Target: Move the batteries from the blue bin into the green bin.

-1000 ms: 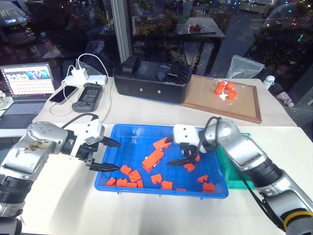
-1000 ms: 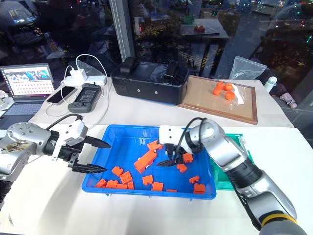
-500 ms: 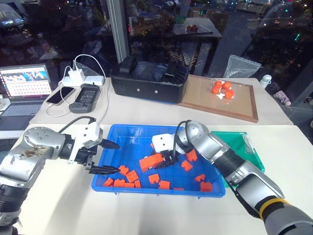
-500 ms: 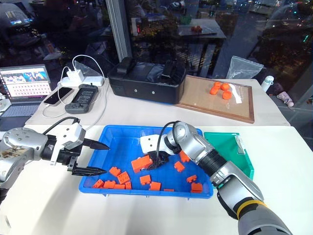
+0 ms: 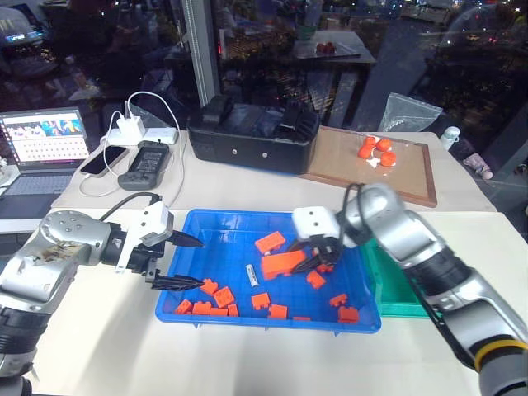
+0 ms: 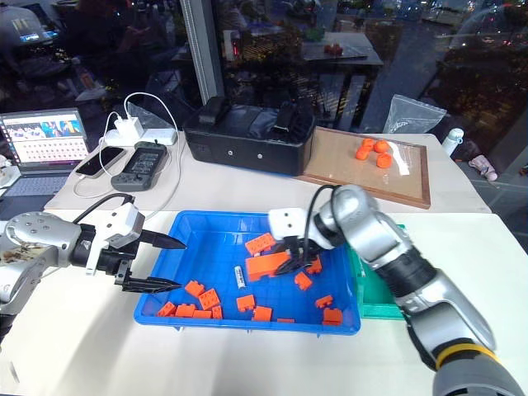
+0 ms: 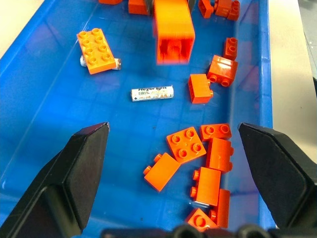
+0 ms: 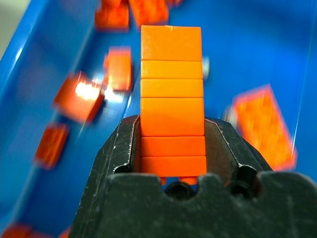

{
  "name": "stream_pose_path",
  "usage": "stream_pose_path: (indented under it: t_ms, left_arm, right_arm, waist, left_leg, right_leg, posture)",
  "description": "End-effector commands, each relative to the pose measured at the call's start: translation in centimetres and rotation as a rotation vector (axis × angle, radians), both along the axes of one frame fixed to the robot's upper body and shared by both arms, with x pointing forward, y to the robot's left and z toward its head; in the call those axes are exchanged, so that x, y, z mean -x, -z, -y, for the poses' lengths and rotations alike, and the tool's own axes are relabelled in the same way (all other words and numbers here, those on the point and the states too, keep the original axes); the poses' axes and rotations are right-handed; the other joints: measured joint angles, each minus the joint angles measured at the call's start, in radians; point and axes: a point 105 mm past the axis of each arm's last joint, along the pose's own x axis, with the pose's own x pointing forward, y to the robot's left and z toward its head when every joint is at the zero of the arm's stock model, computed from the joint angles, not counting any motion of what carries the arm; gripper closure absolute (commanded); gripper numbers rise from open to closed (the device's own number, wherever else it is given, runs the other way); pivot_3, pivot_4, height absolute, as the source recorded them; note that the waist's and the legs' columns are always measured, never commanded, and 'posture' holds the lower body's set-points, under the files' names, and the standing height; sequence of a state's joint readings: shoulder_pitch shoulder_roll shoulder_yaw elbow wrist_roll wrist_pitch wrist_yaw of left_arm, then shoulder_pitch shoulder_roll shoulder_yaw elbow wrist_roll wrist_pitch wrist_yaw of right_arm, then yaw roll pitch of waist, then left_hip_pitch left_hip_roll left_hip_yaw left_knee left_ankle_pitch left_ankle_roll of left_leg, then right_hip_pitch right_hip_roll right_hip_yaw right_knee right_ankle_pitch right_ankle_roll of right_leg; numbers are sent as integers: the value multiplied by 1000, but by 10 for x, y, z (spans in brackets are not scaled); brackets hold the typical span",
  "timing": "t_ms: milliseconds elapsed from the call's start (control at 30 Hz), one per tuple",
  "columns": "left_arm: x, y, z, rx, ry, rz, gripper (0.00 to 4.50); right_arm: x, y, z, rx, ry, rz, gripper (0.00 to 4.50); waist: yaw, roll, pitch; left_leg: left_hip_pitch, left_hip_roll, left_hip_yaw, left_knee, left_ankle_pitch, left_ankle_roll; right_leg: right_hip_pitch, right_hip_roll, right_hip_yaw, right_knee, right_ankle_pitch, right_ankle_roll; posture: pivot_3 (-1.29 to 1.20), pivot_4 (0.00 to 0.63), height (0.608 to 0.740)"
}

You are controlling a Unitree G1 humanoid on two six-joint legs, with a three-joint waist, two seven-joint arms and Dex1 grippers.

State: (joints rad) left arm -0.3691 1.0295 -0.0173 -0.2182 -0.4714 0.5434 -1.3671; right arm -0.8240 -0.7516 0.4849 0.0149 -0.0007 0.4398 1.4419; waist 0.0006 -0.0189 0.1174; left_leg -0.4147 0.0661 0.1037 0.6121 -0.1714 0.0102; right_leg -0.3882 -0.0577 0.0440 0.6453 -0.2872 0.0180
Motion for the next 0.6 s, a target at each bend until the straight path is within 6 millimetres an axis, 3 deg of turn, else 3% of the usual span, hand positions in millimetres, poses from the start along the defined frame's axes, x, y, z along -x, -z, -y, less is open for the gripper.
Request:
stream_pose_path:
  t_ms: [33, 100, 167, 300, 433, 600]
  left_arm:
    - [-3, -9, 3, 0, 26, 46, 0]
    - [-3, -9, 3, 0, 27, 51, 0]
    - [-4, -9, 3, -1, 27, 54, 0]
    - [-4, -9, 1, -8, 26, 53, 0]
    - [-4, -9, 0, -12, 23, 54, 0]
    - [-2, -11, 0, -9, 27, 51, 0]
  right_arm:
    - [-22, -10, 18, 15, 99, 164, 3002]
    - [-29, -12, 24, 24, 128, 199, 1995]
    - [-28, -17, 21, 3, 133, 197, 1416]
    - [-15, -28, -18, -144, 45, 186, 54]
    - [1, -16, -50, -193, -55, 126, 10]
    - [-3, 2, -87, -242, -89, 111, 10]
  waist:
    - [-1, 0, 0]
    - [-9, 0, 0]
    - [-16, 0, 0]
    - [-18, 0, 0]
    - [-15, 0, 0]
    - [-11, -1, 0]
  left_leg:
    - [0, 0, 0, 0, 0, 0]
    - [0, 1, 1, -1, 0, 0]
    - [0, 1, 1, -1, 0, 0]
    - [1, 1, 1, -3, 0, 0]
    - [0, 2, 0, -3, 0, 0]
    - [0, 1, 0, -1, 0, 0]
  right_leg:
    - [0, 0, 0, 0, 0, 0]
    - [-1, 0, 1, 0, 0, -1]
    - [-1, 1, 1, 0, -1, -1]
    - [-1, 2, 1, 0, -1, -1]
    - [-1, 3, 1, 0, -1, -1]
    - [0, 2, 0, 0, -1, -1]
  posture:
    - [0, 150, 735]
    - [0, 150, 735]
    - [0, 150, 735]
    - [0, 150, 735]
    - [0, 150, 735]
    - [0, 150, 735]
